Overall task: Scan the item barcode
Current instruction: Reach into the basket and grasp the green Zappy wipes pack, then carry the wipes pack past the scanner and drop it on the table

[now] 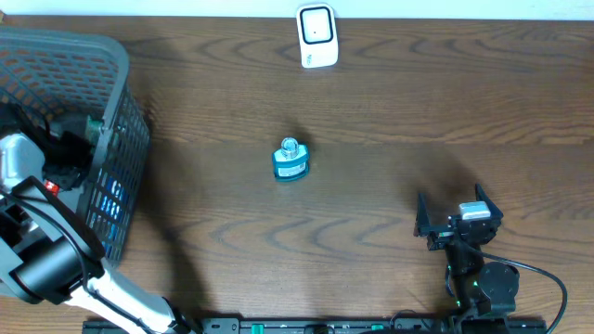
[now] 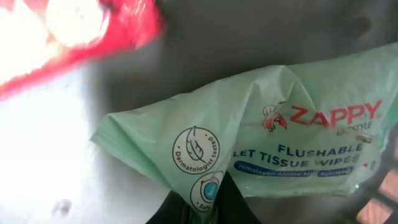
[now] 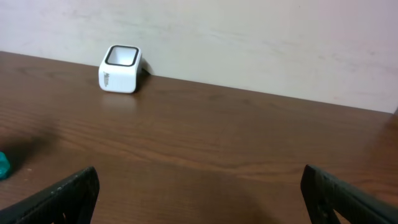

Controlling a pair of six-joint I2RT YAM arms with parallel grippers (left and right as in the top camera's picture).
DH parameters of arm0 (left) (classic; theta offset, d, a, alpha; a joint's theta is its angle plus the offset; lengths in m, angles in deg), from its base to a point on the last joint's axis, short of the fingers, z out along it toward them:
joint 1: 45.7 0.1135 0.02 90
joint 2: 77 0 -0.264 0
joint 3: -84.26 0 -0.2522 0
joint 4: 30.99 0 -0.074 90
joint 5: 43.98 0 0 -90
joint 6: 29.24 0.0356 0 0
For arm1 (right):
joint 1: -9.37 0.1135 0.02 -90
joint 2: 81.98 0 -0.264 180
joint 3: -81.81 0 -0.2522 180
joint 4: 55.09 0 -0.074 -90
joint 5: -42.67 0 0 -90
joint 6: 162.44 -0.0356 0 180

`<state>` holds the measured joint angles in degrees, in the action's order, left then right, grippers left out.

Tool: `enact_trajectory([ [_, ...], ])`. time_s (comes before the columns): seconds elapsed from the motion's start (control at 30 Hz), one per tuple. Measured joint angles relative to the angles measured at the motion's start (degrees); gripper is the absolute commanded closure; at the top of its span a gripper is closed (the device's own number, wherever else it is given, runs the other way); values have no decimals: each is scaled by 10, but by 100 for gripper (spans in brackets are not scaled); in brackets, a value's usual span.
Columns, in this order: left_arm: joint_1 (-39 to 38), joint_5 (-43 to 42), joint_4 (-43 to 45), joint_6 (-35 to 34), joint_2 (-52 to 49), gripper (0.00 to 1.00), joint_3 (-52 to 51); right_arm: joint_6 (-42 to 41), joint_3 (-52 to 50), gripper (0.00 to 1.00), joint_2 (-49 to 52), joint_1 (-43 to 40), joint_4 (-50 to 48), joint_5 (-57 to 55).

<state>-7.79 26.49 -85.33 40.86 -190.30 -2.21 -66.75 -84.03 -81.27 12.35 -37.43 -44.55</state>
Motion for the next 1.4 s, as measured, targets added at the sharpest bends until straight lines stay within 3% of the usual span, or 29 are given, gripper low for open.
enact_trajectory([
  [0.23,32,19,-89,5,69,93,10,0,0,1,0,0,0,0],
  [0.43,46,23,-84,-4,280,93,45,0,0,1,0,0,0,0],
  [0.63,5,-92,-85,-26,478,93,56,0,0,1,0,0,0,0],
  [0.73,-83,-154,-86,-36,527,93,56,0,0,1,0,0,0,0],
  [0.83,-225,-178,-87,-45,546,93,56,0,0,1,0,0,0,0],
  [0.97,-449,-147,-60,-58,516,93,56,0,0,1,0,0,0,0],
  [1.1,-622,-68,-24,-61,432,93,56,0,0,1,0,0,0,0],
  [1.23,-718,7,5,-64,309,93,56,0,0,1,0,0,0,0],
  [1.4,-758,41,52,-73,163,93,56,0,0,1,0,0,0,0],
])
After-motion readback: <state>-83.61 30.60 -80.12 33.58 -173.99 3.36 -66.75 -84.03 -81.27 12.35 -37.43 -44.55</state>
